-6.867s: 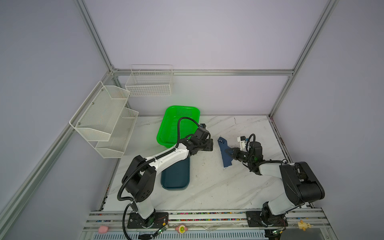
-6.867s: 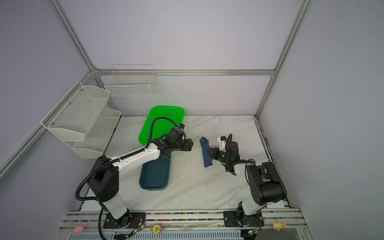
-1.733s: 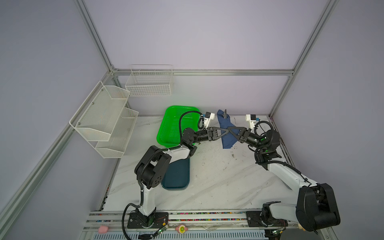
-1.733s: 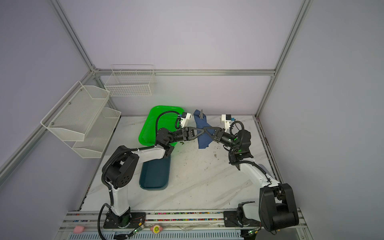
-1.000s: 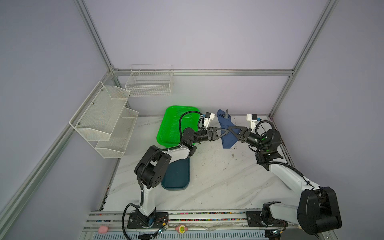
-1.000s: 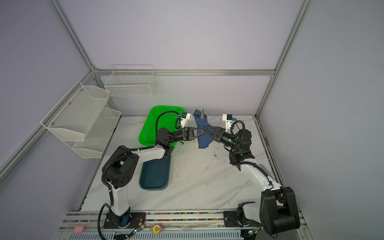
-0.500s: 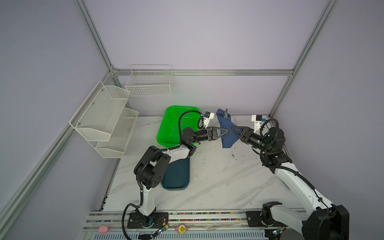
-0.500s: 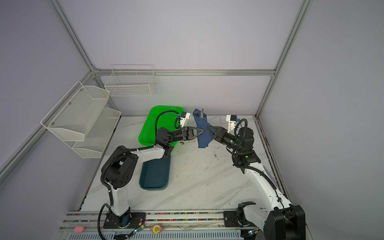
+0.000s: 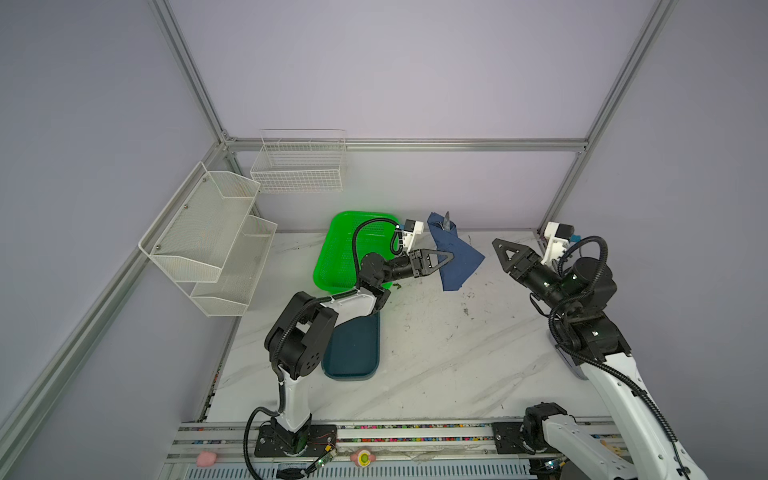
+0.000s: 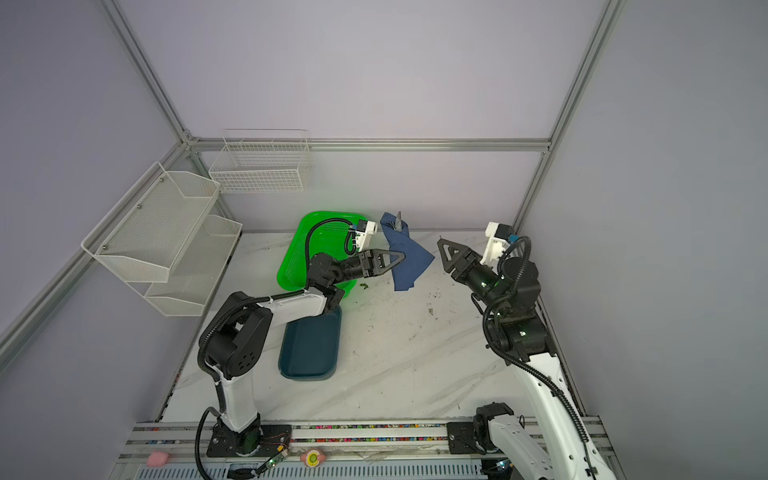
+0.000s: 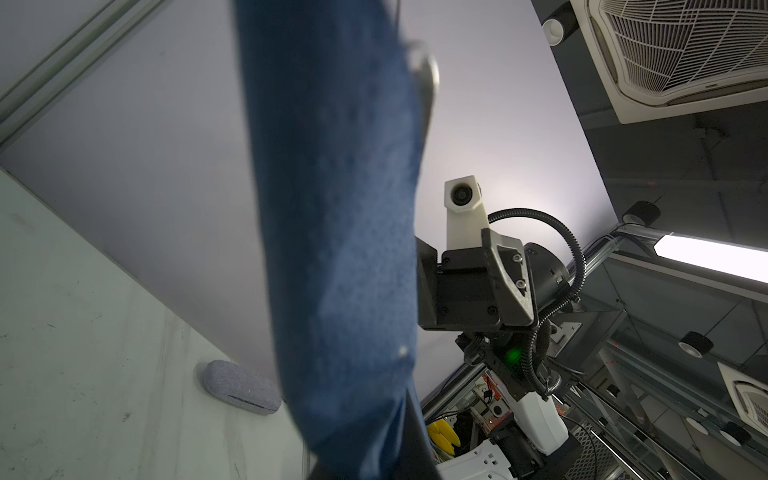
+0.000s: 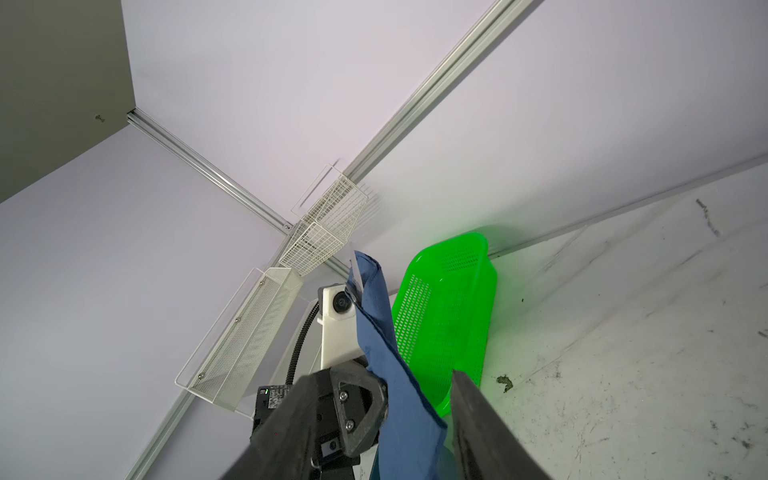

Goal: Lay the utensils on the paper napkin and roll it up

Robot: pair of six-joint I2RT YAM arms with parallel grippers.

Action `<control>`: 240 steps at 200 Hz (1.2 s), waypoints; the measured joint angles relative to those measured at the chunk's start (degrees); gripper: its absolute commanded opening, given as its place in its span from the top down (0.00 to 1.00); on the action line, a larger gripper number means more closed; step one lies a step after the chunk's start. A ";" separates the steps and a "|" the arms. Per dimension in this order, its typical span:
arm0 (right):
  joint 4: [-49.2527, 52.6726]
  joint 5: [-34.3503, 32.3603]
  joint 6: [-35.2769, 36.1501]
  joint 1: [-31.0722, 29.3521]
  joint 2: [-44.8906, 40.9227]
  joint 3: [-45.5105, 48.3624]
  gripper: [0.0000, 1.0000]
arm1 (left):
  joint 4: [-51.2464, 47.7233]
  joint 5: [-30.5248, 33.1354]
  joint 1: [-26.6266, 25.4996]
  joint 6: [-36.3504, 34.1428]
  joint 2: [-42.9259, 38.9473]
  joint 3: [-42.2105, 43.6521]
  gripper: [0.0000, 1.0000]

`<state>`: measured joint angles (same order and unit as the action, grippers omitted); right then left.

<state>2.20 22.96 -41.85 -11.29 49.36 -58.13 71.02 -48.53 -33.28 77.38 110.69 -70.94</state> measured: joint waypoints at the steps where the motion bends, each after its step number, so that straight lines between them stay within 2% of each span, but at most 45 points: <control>1: 0.04 -0.09 0.00 0.00 -0.09 -0.04 0.55 | 0.00 0.02 0.02 0.00 0.00 0.00 0.95; 22: 0.22 2.14 0.42 0.04 -0.72 -1.31 0.57 | -0.04 0.42 0.28 -0.26 -0.04 0.00 0.95; 42: -1.68 8.39 0.52 0.02 1.64 -2.40 0.63 | -1.09 0.57 0.33 -0.72 -0.13 0.00 0.95; 64: -2.78 13.55 -0.28 -0.20 5.44 -2.32 0.63 | -4.07 0.87 0.33 -2.25 -1.03 0.11 0.95; 100: -1.05 15.87 -0.07 -0.76 9.33 -2.10 0.65 | -7.82 1.11 0.33 -4.81 -2.62 0.15 0.95; 157: 3.96 14.16 2.16 -6.16 14.14 -5.31 0.66 | -11.04 1.84 0.33 -6.62 -3.43 0.15 0.95; 240: 4.83 10.01 1.68 -6.51 16.22 -4.92 0.60 | -11.93 1.66 0.33 -6.45 -3.48 0.15 0.94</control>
<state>7.03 32.97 -40.16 -17.80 65.58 -63.05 59.09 -46.87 -32.95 70.94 107.22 -70.78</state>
